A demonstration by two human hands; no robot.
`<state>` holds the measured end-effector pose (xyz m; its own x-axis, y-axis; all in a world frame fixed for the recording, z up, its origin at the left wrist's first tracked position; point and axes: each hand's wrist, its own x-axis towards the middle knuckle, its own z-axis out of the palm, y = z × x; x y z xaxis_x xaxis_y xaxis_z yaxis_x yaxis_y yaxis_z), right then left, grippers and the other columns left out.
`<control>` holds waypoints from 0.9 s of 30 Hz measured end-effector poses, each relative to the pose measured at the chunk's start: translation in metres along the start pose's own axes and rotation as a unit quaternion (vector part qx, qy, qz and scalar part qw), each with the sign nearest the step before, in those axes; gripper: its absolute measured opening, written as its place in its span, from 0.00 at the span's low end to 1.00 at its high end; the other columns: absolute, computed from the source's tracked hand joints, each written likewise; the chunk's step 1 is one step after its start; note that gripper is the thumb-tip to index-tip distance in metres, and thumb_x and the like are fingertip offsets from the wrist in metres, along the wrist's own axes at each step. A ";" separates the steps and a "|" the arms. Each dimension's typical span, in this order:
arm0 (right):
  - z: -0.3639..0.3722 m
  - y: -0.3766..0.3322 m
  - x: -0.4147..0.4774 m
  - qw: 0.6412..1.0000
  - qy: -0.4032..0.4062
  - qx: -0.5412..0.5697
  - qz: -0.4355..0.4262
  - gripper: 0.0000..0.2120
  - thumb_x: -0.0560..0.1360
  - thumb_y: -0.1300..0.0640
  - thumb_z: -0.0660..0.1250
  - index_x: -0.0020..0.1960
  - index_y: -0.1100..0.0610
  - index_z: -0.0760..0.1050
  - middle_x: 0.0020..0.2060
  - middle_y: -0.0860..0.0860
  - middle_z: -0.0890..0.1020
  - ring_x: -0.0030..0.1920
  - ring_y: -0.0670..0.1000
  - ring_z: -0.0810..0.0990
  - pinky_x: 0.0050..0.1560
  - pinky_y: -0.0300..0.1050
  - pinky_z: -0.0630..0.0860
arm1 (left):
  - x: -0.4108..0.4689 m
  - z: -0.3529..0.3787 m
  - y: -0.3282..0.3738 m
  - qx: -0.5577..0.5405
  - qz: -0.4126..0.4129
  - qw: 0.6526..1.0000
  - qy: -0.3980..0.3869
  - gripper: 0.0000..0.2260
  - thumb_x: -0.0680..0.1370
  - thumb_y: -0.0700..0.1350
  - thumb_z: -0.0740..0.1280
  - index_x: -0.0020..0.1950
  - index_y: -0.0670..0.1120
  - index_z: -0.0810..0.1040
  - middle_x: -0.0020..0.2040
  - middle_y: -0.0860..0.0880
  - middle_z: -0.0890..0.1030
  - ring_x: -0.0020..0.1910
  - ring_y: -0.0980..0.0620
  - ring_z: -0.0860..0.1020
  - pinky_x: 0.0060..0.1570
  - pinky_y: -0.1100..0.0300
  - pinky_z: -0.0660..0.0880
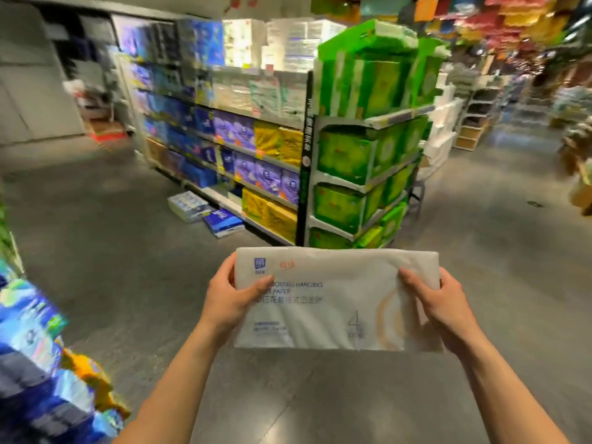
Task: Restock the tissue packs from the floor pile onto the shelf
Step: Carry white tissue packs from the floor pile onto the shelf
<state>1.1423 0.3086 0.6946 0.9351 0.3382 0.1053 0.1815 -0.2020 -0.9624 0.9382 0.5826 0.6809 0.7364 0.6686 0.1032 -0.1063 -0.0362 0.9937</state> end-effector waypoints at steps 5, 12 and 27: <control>0.117 -0.007 0.129 0.998 -0.055 0.013 -0.013 0.12 0.74 0.51 0.75 0.54 0.55 0.80 0.44 0.51 0.86 0.36 0.44 0.85 0.31 0.38 0.79 | 0.122 -0.057 -0.029 0.008 0.012 0.998 0.069 0.24 0.68 0.47 0.80 0.61 0.47 0.77 0.51 0.47 0.86 0.48 0.47 0.85 0.42 0.52 0.83; 0.294 -0.029 0.306 0.995 -0.092 0.020 -0.018 0.15 0.73 0.45 0.75 0.55 0.52 0.79 0.46 0.51 0.86 0.43 0.52 0.86 0.41 0.51 0.84 | 0.337 -0.155 -0.051 0.051 0.011 0.992 0.111 0.28 0.61 0.58 0.81 0.57 0.53 0.79 0.53 0.47 0.85 0.50 0.46 0.85 0.48 0.42 0.82; 0.565 -0.080 0.721 0.992 -0.102 0.058 -0.039 0.14 0.73 0.44 0.75 0.55 0.45 0.77 0.45 0.46 0.86 0.43 0.51 0.86 0.44 0.53 0.83 | 0.829 -0.245 -0.051 0.085 0.046 0.987 0.126 0.23 0.68 0.46 0.78 0.60 0.49 0.77 0.50 0.49 0.86 0.45 0.51 0.85 0.40 0.55 0.83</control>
<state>1.6298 1.0879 0.7059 0.8365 0.5297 0.1402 0.2040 -0.0636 -0.9769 1.3903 1.3203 0.7049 0.5373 0.8195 0.1995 -0.0353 -0.2144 0.9761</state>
